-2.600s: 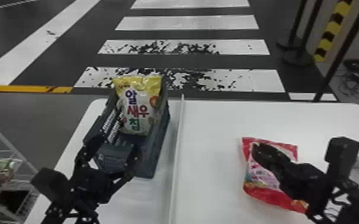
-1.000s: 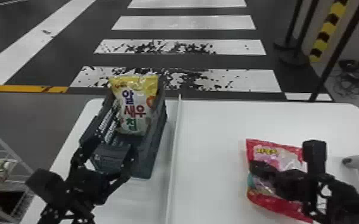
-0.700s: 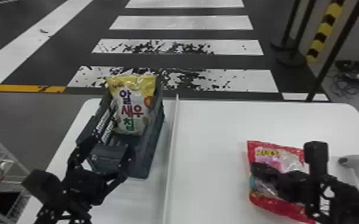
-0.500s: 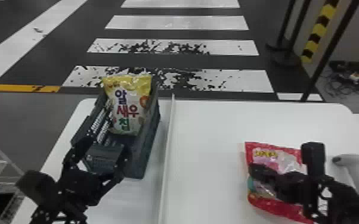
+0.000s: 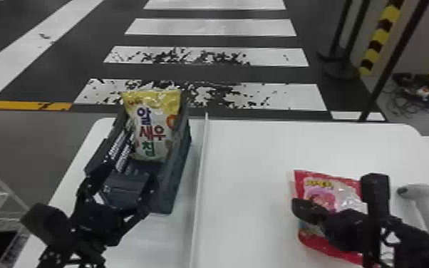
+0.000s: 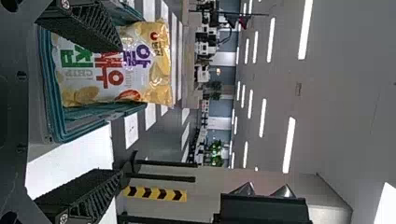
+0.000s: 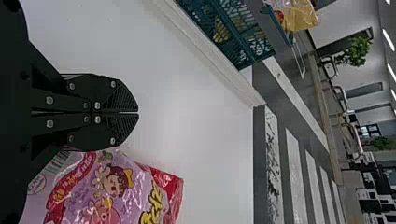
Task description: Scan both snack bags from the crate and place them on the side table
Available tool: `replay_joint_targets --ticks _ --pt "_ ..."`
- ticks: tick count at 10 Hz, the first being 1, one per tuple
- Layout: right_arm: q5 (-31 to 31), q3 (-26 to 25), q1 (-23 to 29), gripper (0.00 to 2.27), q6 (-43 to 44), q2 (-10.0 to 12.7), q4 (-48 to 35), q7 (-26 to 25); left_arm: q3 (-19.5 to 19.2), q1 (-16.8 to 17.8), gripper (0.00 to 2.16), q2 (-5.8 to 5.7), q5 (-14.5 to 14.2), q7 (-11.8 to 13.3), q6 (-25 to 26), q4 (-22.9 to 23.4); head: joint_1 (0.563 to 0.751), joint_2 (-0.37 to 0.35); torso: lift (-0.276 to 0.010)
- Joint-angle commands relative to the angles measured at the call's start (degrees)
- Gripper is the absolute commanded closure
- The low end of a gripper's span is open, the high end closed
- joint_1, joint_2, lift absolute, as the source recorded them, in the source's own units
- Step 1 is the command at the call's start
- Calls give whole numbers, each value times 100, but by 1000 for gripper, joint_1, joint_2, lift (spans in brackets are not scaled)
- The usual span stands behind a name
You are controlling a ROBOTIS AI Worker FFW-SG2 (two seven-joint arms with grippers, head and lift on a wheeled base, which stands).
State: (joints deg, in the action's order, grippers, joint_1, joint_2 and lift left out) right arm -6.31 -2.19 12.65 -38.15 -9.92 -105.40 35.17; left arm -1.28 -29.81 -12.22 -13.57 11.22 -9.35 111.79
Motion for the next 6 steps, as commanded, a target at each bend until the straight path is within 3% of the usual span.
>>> replay_joint_targets --ticks 1,6 --pt "-11 131 282 2256 -136 8 -376 -1 14 2 73 0 4 3 0 -8 695 68 -95" --pt "191 210 493 2256 -171 -10 -472 8 14 28 73 0 -5 3 0 -52 695 108 -95"
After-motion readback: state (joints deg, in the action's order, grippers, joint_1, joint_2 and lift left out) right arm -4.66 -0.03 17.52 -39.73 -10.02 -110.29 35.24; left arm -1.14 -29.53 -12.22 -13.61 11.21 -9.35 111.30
